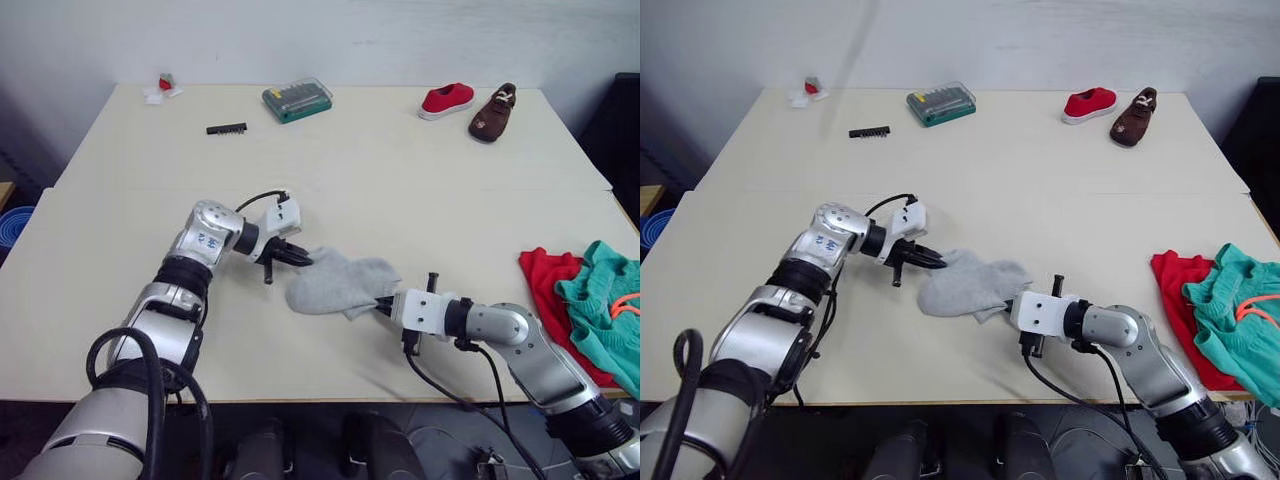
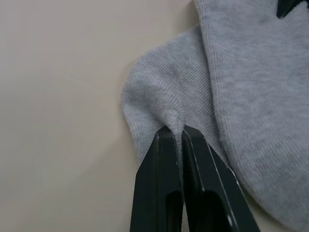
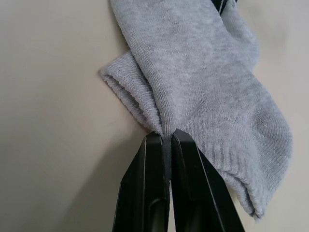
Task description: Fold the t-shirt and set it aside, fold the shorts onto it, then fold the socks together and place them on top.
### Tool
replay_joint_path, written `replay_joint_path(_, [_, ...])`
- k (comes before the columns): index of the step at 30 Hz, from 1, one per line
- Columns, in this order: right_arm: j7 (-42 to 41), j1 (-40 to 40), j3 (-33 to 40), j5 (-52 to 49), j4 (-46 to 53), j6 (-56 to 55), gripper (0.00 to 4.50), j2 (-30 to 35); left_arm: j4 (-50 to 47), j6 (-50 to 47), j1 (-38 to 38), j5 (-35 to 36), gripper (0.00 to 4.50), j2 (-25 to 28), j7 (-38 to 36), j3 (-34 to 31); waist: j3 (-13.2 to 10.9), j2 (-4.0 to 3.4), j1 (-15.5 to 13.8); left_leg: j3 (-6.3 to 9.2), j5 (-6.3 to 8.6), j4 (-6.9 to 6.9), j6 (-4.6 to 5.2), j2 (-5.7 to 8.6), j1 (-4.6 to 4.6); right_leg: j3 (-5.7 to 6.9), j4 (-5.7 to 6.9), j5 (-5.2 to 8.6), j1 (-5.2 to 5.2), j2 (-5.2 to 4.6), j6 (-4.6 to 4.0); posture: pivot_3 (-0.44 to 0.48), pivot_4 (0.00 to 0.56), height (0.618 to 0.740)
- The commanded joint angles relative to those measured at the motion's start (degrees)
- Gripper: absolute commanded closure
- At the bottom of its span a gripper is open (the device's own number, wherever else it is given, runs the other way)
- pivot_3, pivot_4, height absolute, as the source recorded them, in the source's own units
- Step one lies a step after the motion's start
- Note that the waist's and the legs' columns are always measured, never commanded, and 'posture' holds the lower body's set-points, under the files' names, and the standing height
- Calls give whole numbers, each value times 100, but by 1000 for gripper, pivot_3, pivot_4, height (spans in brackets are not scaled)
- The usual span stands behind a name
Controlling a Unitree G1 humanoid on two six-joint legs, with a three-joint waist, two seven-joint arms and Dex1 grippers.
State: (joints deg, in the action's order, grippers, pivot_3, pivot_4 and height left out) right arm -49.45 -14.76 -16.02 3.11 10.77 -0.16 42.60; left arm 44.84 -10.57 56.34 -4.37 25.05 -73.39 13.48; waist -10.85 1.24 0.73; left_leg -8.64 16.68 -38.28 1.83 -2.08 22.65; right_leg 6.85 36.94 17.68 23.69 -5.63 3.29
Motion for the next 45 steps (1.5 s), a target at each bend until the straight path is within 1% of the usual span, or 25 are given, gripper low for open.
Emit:
replay_joint_path(1, [-700, -248, -86, -95, -419, -873, 4477, 273, -1646, -1285, -694, 183, 4500, 473, -175, -35, 0, 0, 41, 0, 0, 1, 0, 0, -1, -1, 4, 0, 0, 0, 0, 0, 150, 740])
replay_joint_path(5, [-1149, -755, -149, -120, -1258, -1575, 4477, 255, -3675, -2848, -1686, 549, 4500, 856, 139, -286, 0, 0, 90, 2, -1, 7, -2, -4, -23, -4, 5, 5, -19, -2, -1, 0, 150, 740])
replay_joint_path(8, [-1408, -1215, -235, -43, -1978, -2130, 4477, 197, -4914, -3570, -2436, 711, 4500, 1164, 417, -380, 0, 0, 87, 1, -1, 6, -4, -4, -29, -13, 8, 7, -21, -2, -3, 0, 150, 740])
replay_joint_path(10, [-1626, -1461, -308, -91, -2314, -2398, 4477, 114, -5583, -4080, -2810, 933, 4500, 1192, 666, -519, 0, 0, 87, 1, -3, 5, -7, -5, -33, -17, 9, 8, -23, -3, -4, 0, 150, 740])
replay_joint_path(12, [-1845, -1631, -395, -164, -2534, -2622, 4477, 23, -6006, -4422, -3098, 1134, 4500, 1194, 894, -610, 0, 0, 86, 1, -3, 7, -7, -5, -36, -22, 10, 9, -24, -4, -5, 0, 150, 740])
replay_joint_path(15, [-2017, -1816, -454, -139, -2822, -2907, 4477, -76, -6342, -4695, -3254, 1312, 4500, 1210, 1222, -690, 0, 0, 74, 2, -4, 6, -8, -6, -37, -22, 12, 9, -26, -5, -6, 0, 150, 740])
replay_joint_path(20, [-2077, -1953, -424, -117, -3112, -3295, 4477, -195, -6257, -4687, -3257, 1489, 4500, 1185, 1687, -796, 0, 0, 77, 2, -4, 5, -9, -5, -37, -21, 12, 9, -26, -6, -7, 0, 150, 740])
replay_joint_path(22, [-2058, -1977, -396, -120, -3101, -3320, 4500, -219, -6250, -4692, -3259, 1632, 4013, 1243, 1711, -860, 0, 0, 79, 2, -4, 5, -10, -5, -37, -21, 13, 10, -26, -6, -7, 0, 150, 740])
replay_joint_path(23, [-2043, -1979, -379, -109, -3078, -3353, 4246, -208, -6262, -4717, -3252, 1715, 3839, 1291, 1705, -901, 0, 0, 87, 2, -4, 5, -10, -6, -37, -21, 13, 10, -25, -6, -7, 0, 150, 740])
replay_joint_path(25, [-2049, -1916, -311, -182, -2915, -3265, 3783, -153, -6265, -4826, -3194, 1919, 3275, 1382, 1691, -1049, 0, 0, 88, 2, -4, 6, -12, -6, -37, -21, 16, 11, -23, -6, -10, 0, 150, 740])
replay_joint_path(27, [-2054, -1850, -253, -262, -2770, -3162, 3129, -114, -6269, -4898, -3140, 2077, 2684, 1453, 1719, -1137, 0, 0, 84, 2, -5, 6, -15, -8, -38, -21, 18, 13, -22, -6, -13, 0, 150, 740])
replay_joint_path(29, [-1952, -1639, -53, -414, -2373, -2965, 2482, 12, -6359, -4822, -3097, 2296, 2103, 1653, 1591, -1352, 0, 0, 80, 2, -5, 7, -16, -8, -38, -21, 19, 13, -22, -6, -13, 0, 150, 740])
replay_joint_path(31, [-1807, -1252, 254, -662, -1688, -2595, 1787, 224, -6553, -4145, -3165, 2487, 1470, 1959, 1172, -1563, 0, -1, 66, 3, -4, 9, -17, -7, -36, -20, 16, 13, -21, -7, -14, 0, 150, 740])
replay_joint_path(33, [-1738, -966, 454, -852, -1173, -2218, 1081, 357, -6628, -3634, -3227, 2606, 853, 2150, 906, -1624, 0, -1, 65, 7, -2, 12, -21, -7, -33, -18, 11, 14, -19, -10, -15, 0, 150, 740])
replay_joint_path(34, [-1687, -691, 632, -1066, -737, -1873, 809, 477, -6588, -3122, -3207, 2579, 556, 2237, 658, -1559, 0, -1, 67, 7, -2, 12, -21, -7, -33, -18, 11, 14, -19, -12, -15, 0, 150, 740])
replay_joint_path(35, [-1648, -463, 773, -1240, -384, -1590, 797, 569, -6530, -2762, -3177, 2566, 253, 2295, 461, -1477, 0, -1, 46, 7, -1, 12, -22, -7, -35, -17, 9, 14, -22, -12, -15, 0, 150, 740])
replay_joint_path(36, [-1583, -184, 941, -1479, 40, -1178, 797, 669, -6418, -2403, -3082, 2544, 44, 2305, 236, -1335, 0, -2, 39, 7, -1, 14, -22, -7, -34, -16, 8, 15, -21, -14, -16, 0, 150, 740])
replay_joint_path(38, [-1452, 221, 1173, -1812, 626, -518, 797, 786, -6144, -2093, -2795, 2437, 44, 2142, 99, -956, 0, -2, -21, 7, 0, 14, -24, -7, -36, -16, 8, 16, -22, -13, -18, 0, 150, 740])
replay_joint_path(40, [-1308, 461, 1325, -1910, 943, -102, 797, 833, -5962, -2004, -2543, 2296, 44, 2009, 23, -540, 0, -2, -62, 7, 1, 12, -24, -7, -37, -15, 9, 16, -25, -13, -18, 0, 150, 740])
replay_joint_path(43, [-1118, 581, 1450, -1836, 1096, 272, 797, 832, -5762, -1895, -2243, 2066, 44, 1787, 63, -60, 0, -2, -58, 4, 3, 11, -18, -5, -36, -17, 10, 15, -24, -12, -18, 0, 150, 740])
replay_joint_path(45, [-991, 523, 1511, -1879, 1095, 556, 797, 785, -5637, -2065, -2050, 1874, 44, 1680, 175, 236, 0, -2, -63, 1, 3, 13, -17, -6, -35, -17, 13, 15, -20, -8, -18, 0, 150, 740])
